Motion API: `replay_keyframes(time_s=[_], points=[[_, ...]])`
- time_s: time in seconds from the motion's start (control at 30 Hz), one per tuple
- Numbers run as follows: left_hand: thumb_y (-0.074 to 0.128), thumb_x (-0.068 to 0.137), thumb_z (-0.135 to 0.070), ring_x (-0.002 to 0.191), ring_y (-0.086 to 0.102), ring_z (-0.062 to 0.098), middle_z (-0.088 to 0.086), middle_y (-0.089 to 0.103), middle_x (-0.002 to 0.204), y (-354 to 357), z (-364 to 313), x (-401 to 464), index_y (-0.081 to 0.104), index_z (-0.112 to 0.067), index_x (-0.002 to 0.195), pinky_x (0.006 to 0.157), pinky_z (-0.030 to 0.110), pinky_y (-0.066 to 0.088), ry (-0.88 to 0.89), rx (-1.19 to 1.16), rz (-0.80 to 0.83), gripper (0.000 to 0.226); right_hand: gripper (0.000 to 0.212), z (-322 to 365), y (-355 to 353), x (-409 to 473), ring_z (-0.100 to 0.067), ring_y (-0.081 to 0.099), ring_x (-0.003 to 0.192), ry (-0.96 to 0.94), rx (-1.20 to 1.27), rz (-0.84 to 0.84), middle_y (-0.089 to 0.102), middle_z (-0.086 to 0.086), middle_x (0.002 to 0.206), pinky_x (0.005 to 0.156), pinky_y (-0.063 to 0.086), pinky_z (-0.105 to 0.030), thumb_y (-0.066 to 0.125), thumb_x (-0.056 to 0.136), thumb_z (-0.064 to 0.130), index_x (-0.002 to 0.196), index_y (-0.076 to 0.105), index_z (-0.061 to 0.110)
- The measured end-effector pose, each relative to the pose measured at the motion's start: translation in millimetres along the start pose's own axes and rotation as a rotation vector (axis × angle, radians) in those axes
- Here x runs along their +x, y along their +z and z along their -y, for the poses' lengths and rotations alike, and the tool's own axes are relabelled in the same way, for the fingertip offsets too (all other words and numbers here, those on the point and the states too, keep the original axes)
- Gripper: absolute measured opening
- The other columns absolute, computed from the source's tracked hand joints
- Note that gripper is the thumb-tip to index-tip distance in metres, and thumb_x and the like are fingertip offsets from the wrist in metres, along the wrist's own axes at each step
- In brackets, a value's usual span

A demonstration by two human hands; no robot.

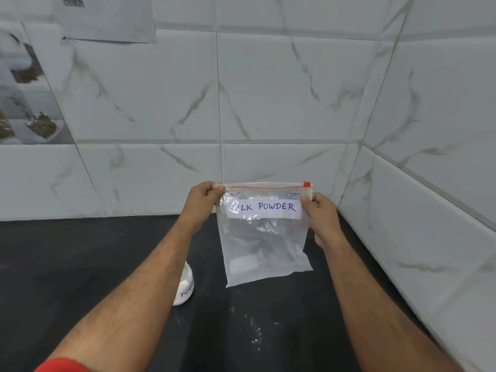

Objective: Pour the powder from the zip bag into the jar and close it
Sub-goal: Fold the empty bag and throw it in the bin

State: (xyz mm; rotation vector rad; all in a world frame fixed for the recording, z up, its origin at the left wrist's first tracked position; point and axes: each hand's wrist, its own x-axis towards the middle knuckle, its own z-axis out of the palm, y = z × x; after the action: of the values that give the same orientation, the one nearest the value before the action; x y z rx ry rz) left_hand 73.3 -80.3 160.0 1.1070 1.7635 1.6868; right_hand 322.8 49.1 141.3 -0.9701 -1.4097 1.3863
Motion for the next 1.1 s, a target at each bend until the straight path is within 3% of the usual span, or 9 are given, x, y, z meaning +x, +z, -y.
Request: replay_keyframes(time_s=[0.13,0.23,0.33,0.4,0.53,0.7,0.8,0.93,1.1], points=[[0.053,0.101,-0.041,0.075,0.068,0.02,0.007,0.075,0.092,5,12,-16,0.072,-0.015,0.098,0.071,0.034,0.052,-0.159,-0.247,0.066,0.032,0.015,5,6,3,-0.025,0.076,0.091,0.039,0.231,0.015,0.079,-0.009,0.099,0.073,0.06,-0.038,0.057,0.102,0.018,0.102,0.071,0.015],[0.049,0.102,-0.046,0.1,0.072,0.021,0.007,0.077,0.11,17,30,-30,0.071,-0.009,0.114,0.089,0.035,0.055,-0.198,-0.2,0.103,0.045,0.014,10,11,5,-0.024,0.077,0.086,0.062,0.322,-0.012,0.079,-0.009,0.097,0.07,0.061,-0.039,0.057,0.102,0.018,0.1,0.07,0.016],[0.048,0.103,-0.042,0.074,0.058,0.021,0.01,0.062,0.08,33,36,-38,0.061,0.006,0.088,0.071,0.035,0.047,-0.129,-0.075,-0.039,0.052,0.013,12,18,5,-0.021,0.076,0.082,0.04,0.303,-0.044,0.08,-0.006,0.092,0.068,0.06,-0.036,0.056,0.102,0.022,0.1,0.069,0.018],[0.047,0.103,-0.038,0.064,0.04,0.017,0.004,0.044,0.066,39,35,-40,0.045,-0.004,0.07,0.061,0.034,0.036,-0.028,0.049,-0.176,0.047,0.014,13,23,3,-0.019,0.074,0.08,-0.021,0.208,-0.108,0.078,-0.005,0.09,0.066,0.058,-0.033,0.054,0.103,0.023,0.098,0.067,0.021],[0.047,0.103,-0.036,0.053,0.027,0.01,-0.006,0.035,0.057,37,36,-42,0.033,-0.018,0.064,0.052,0.029,0.028,0.114,0.235,-0.311,0.045,0.021,19,25,-1,-0.003,0.061,0.064,-0.3,-0.052,-0.243,0.068,0.001,0.078,0.057,0.048,-0.021,0.05,0.105,0.025,0.088,0.059,0.016],[0.047,0.101,-0.041,0.054,0.03,0.005,-0.007,0.037,0.06,37,38,-45,0.036,-0.02,0.065,0.052,0.022,0.03,0.084,0.12,-0.289,0.043,0.021,35,26,-1,0.01,0.055,0.054,-0.468,-0.114,-0.194,0.059,0.013,0.066,0.049,0.04,-0.006,0.052,0.104,0.02,0.084,0.058,0.016],[0.043,0.103,-0.046,0.054,0.053,0.005,-0.012,0.058,0.059,33,30,-44,0.056,-0.025,0.063,0.055,0.024,0.045,-0.035,-0.13,-0.149,0.047,0.021,43,23,4,0.005,0.056,0.057,-0.439,-0.04,-0.149,0.066,0.015,0.065,0.053,0.045,-0.012,0.054,0.103,0.022,0.084,0.062,0.019],[0.056,0.101,-0.033,0.093,0.074,0.021,0.008,0.078,0.105,17,20,-34,0.073,-0.009,0.108,0.087,0.037,0.059,-0.132,-0.317,0.067,0.03,0.018,48,19,9,-0.002,0.063,0.061,-0.367,0.036,-0.075,0.072,0.012,0.069,0.055,0.05,-0.017,0.059,0.101,0.025,0.084,0.067,0.022],[0.063,0.096,-0.013,0.079,0.076,0.018,0.004,0.08,0.092,12,16,-25,0.072,-0.012,0.102,0.071,0.032,0.062,-0.129,-0.347,0.08,0.011,0.024,41,9,14,-0.023,0.076,0.092,-0.133,0.091,0.215,0.079,-0.006,0.103,0.079,0.061,-0.041,0.071,0.092,0.031,0.11,0.07,0.015]])
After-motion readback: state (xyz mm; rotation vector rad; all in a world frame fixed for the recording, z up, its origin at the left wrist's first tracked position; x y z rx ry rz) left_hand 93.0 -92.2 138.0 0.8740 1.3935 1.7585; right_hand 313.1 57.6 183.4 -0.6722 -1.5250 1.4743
